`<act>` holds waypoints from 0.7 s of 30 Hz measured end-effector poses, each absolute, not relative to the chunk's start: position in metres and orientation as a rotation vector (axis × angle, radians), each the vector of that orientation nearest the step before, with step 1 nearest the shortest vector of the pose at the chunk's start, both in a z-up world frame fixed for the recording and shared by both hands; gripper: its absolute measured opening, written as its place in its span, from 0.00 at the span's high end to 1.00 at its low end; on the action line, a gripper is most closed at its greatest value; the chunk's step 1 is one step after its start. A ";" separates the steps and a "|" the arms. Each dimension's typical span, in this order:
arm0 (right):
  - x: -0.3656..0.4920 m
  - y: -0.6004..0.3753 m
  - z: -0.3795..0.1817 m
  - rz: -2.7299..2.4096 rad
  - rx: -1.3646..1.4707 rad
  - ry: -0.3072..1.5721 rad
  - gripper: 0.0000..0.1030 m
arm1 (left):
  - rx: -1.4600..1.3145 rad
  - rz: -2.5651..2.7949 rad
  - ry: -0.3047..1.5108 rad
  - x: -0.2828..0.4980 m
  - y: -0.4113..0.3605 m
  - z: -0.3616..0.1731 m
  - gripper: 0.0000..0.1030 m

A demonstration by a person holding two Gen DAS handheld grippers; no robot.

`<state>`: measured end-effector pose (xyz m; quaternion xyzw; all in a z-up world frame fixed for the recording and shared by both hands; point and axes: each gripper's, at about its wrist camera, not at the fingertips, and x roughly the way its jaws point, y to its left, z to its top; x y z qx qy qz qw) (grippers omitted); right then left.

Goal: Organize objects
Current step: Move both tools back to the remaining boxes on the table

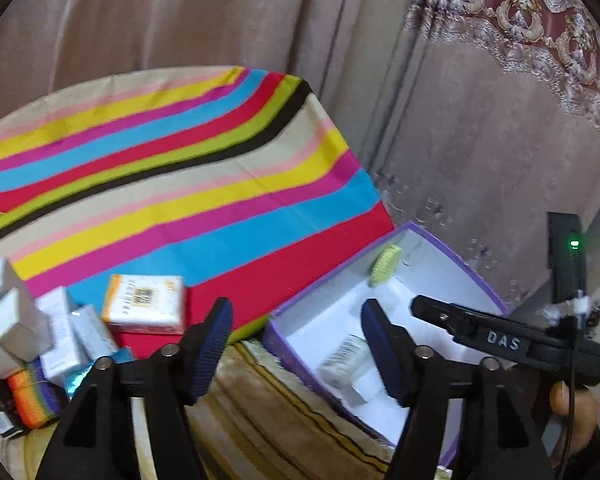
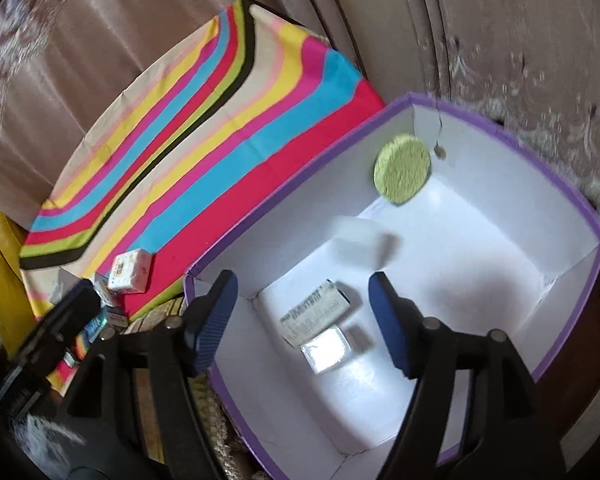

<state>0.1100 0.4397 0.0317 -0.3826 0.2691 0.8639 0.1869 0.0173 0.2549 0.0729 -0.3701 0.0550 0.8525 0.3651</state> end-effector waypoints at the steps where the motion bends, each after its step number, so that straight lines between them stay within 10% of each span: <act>1: 0.109 0.437 0.034 2.435 -1.070 0.724 0.24 | -0.942 2.233 0.171 0.019 0.253 0.076 0.29; 15: 0.093 0.371 0.076 2.545 -0.886 0.167 0.03 | -0.756 2.445 0.086 0.026 0.175 0.103 0.17; 21: 0.080 0.354 0.078 2.657 -0.989 0.232 0.03 | -0.892 2.518 0.096 0.015 0.143 0.093 0.17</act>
